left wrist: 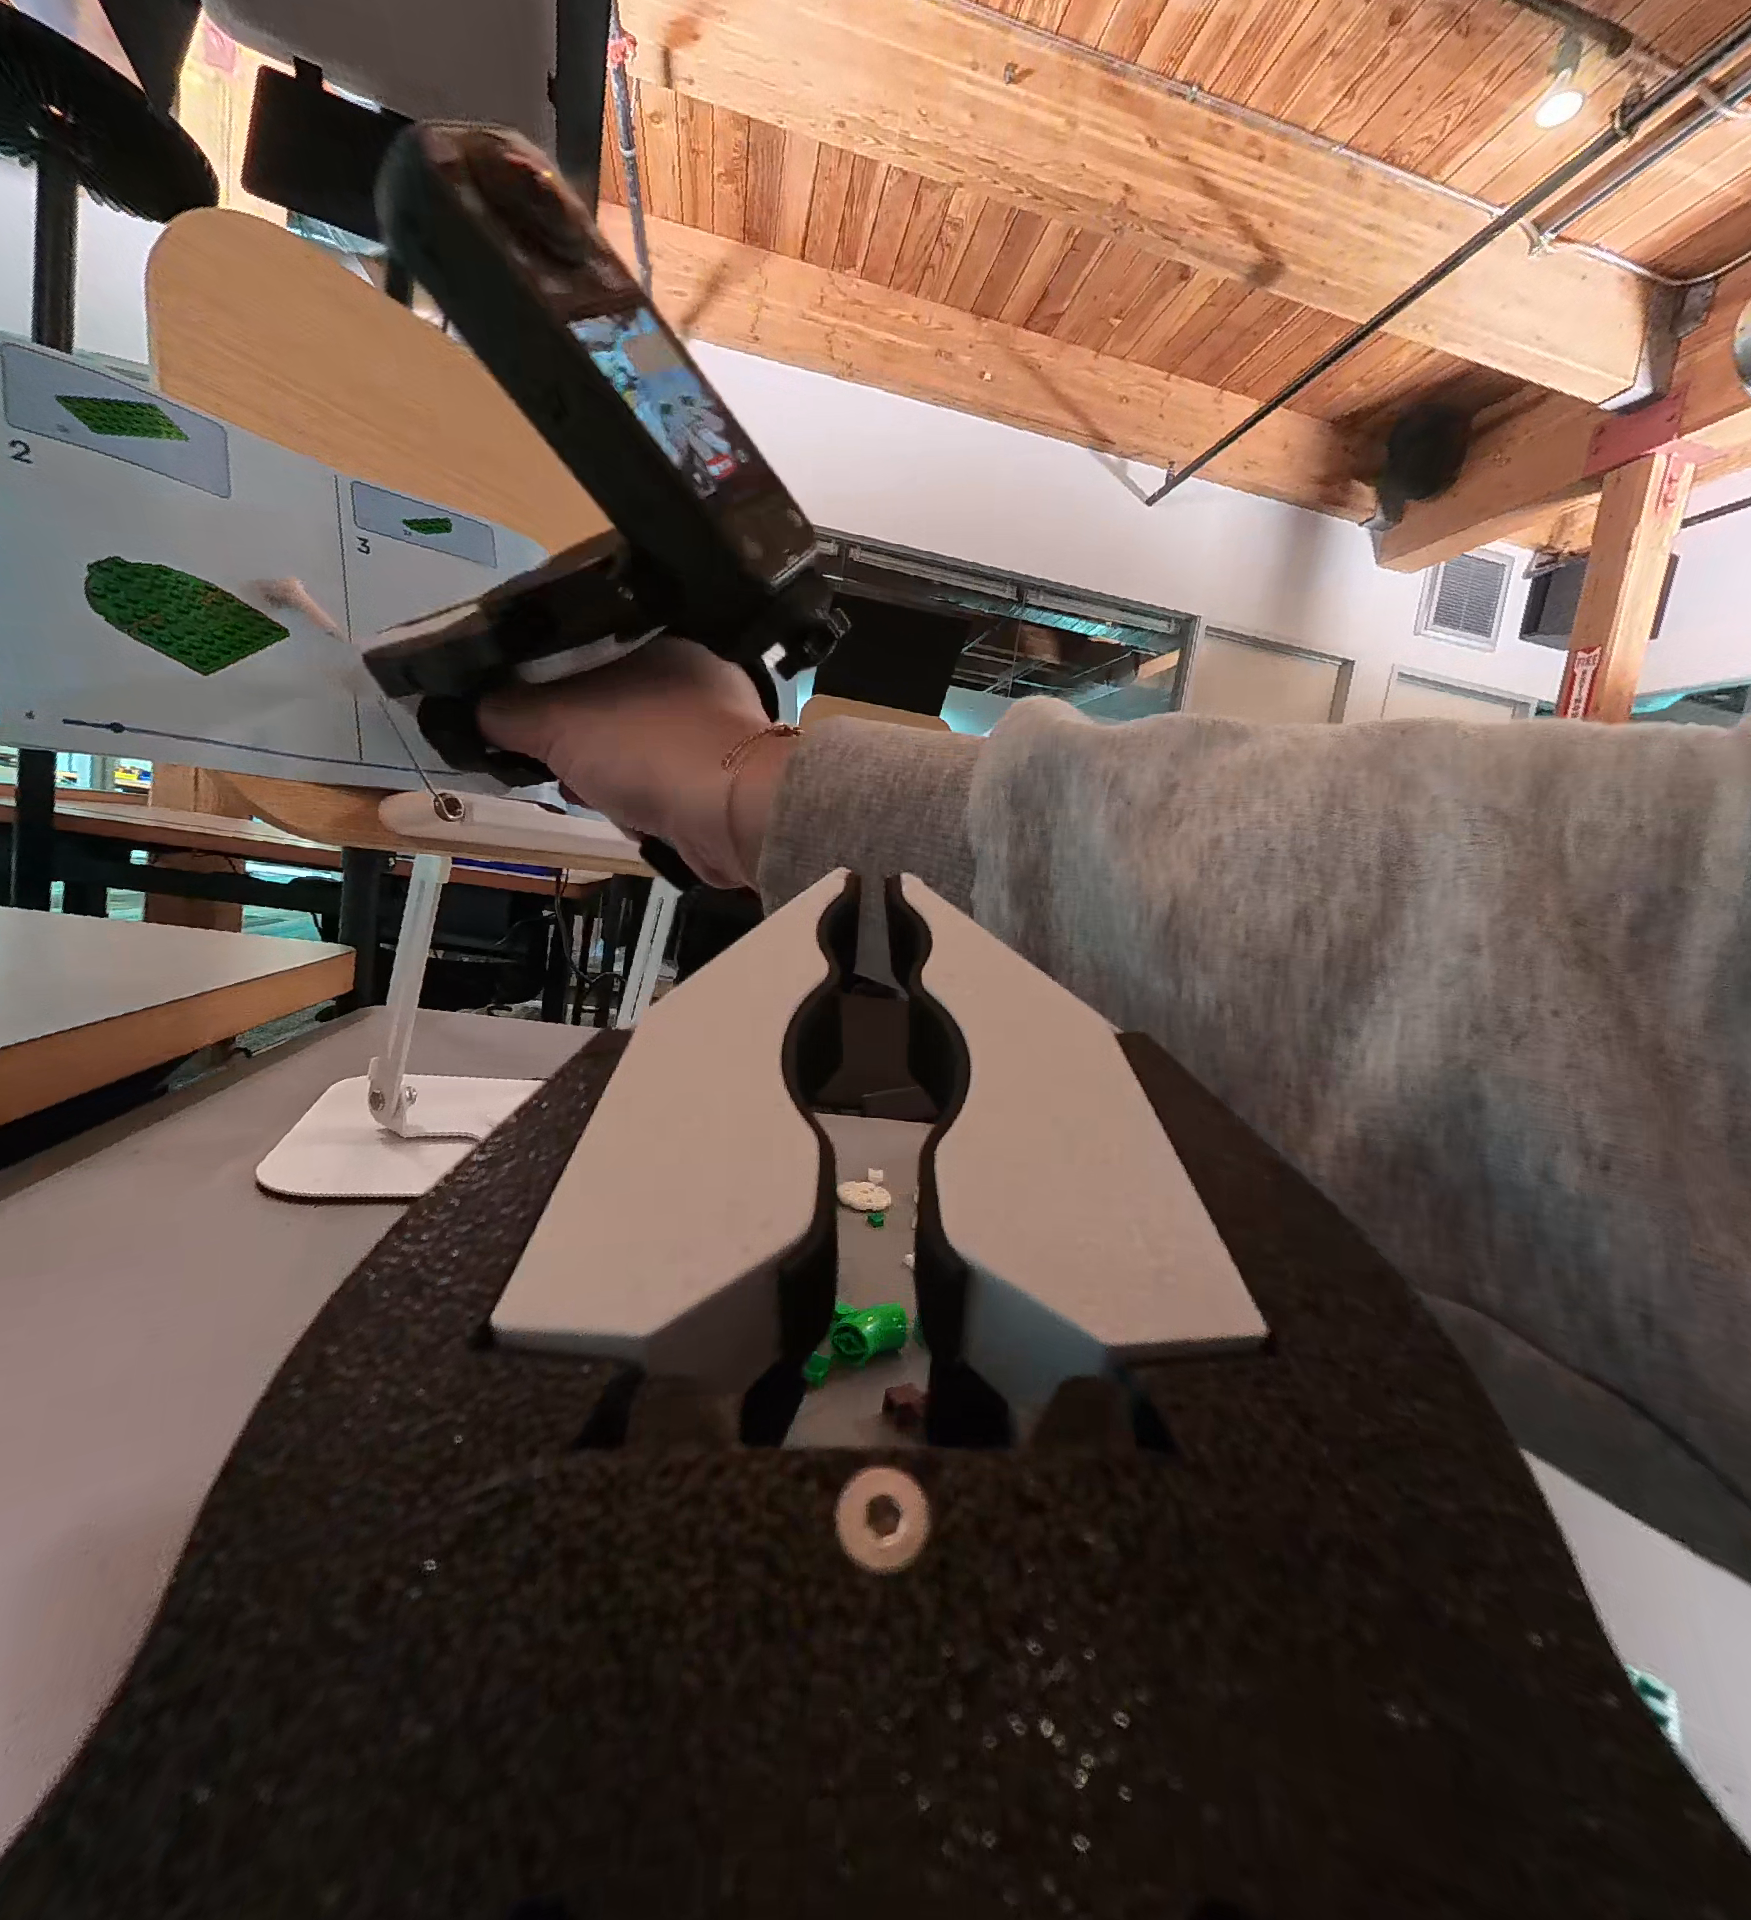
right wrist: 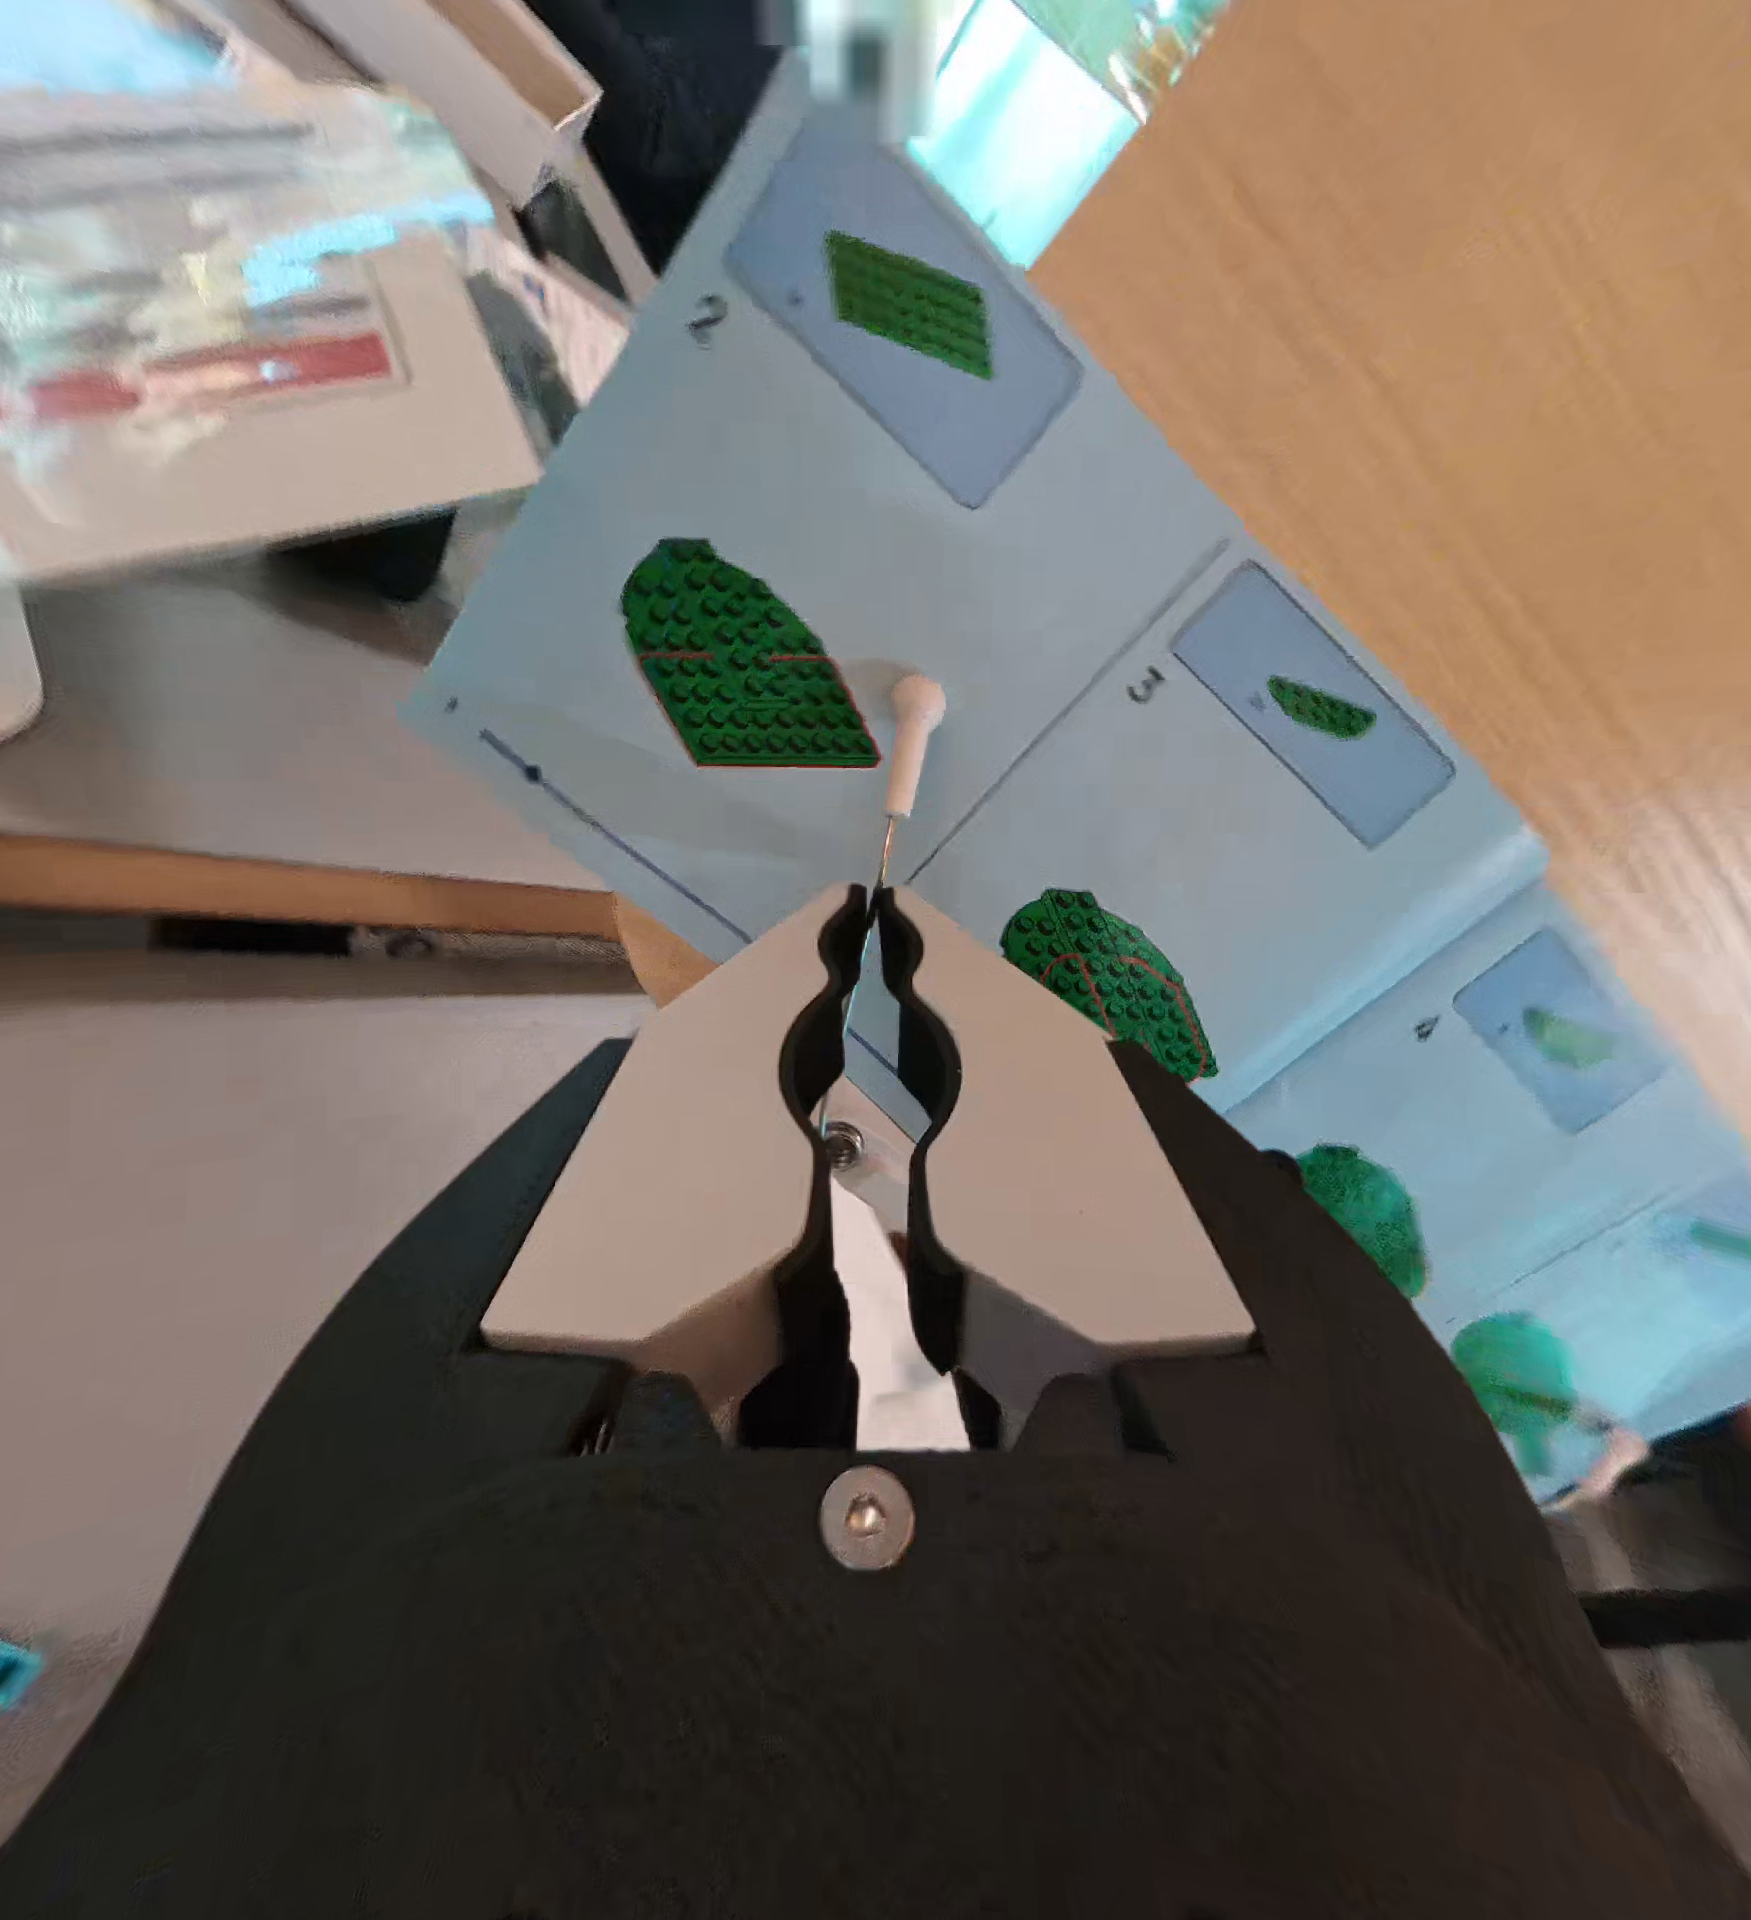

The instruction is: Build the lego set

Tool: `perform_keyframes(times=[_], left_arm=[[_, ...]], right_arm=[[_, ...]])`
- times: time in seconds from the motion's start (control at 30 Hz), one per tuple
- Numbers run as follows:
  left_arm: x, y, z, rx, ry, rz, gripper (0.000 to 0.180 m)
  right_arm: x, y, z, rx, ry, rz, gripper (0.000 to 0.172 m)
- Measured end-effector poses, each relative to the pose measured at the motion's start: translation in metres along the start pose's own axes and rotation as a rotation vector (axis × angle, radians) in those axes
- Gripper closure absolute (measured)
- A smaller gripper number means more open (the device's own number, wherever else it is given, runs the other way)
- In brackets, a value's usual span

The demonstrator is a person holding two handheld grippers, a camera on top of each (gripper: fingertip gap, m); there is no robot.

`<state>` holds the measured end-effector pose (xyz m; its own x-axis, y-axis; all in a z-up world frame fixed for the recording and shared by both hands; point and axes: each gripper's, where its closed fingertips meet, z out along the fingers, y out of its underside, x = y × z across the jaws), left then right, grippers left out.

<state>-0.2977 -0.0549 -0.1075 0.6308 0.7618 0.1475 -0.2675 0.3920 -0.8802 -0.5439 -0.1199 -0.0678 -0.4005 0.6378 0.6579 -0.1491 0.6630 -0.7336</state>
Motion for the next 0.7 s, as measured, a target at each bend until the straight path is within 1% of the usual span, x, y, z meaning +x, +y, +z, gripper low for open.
perform_keyframes(times=[0.07,0.1,0.2,0.3,0.33,0.37,0.4,0.43,0.5,0.57,0.63,0.67,0.7], left_arm=[[0.001,0.0,0.0,-0.001,0.003,0.001,0.18],[0.001,0.0,0.0,-0.001,0.005,-0.001,0.18],[0.001,0.0,0.0,-0.001,0.006,0.003,0.18],[0.003,0.0,0.0,-0.002,0.011,0.014,0.18],[0.004,0.001,0.0,-0.003,0.014,0.017,0.18],[0.004,0.001,0.0,-0.004,0.015,0.021,0.18],[0.005,0.001,0.0,-0.005,0.015,0.024,0.18],[0.005,0.001,0.0,-0.005,0.017,0.025,0.18],[0.004,0.001,0.0,-0.006,0.016,0.023,0.18],[0.004,0.001,0.0,-0.006,0.018,0.017,0.18],[0.005,0.0,0.0,-0.003,0.02,0.006,0.18],[0.006,0.0,0.0,-0.004,0.023,0.003,0.18],[0.006,0.001,0.001,-0.004,0.025,0.005,0.18]], right_arm=[[-0.006,-0.001,0.0,-0.004,0.006,-0.181,0.171],[-0.01,-0.001,0.0,-0.002,0.007,-0.301,0.171],[-0.027,0.001,0.0,0.019,0.011,-0.747,0.169],[-0.056,0.023,0.002,0.015,-0.064,-1.221,0.17],[-0.061,0.028,0.004,0.023,-0.052,-1.362,0.17],[-0.066,0.031,0.004,0.051,-0.039,-1.45,0.167],[-0.071,0.034,0.003,0.069,-0.057,-1.457,0.155],[-0.074,0.035,0.0,0.081,-0.084,-1.377,0.144],[-0.071,0.022,-0.014,0.152,-0.076,-1.09,0.131],[-0.052,0.005,-0.038,0.284,-0.001,-0.814,0.131],[-0.014,-0.002,-0.068,0.404,0.142,-0.584,0.143],[0.011,0.004,-0.078,0.414,0.22,-0.474,0.147],[0.038,0.017,-0.083,0.386,0.292,-0.36,0.148]])
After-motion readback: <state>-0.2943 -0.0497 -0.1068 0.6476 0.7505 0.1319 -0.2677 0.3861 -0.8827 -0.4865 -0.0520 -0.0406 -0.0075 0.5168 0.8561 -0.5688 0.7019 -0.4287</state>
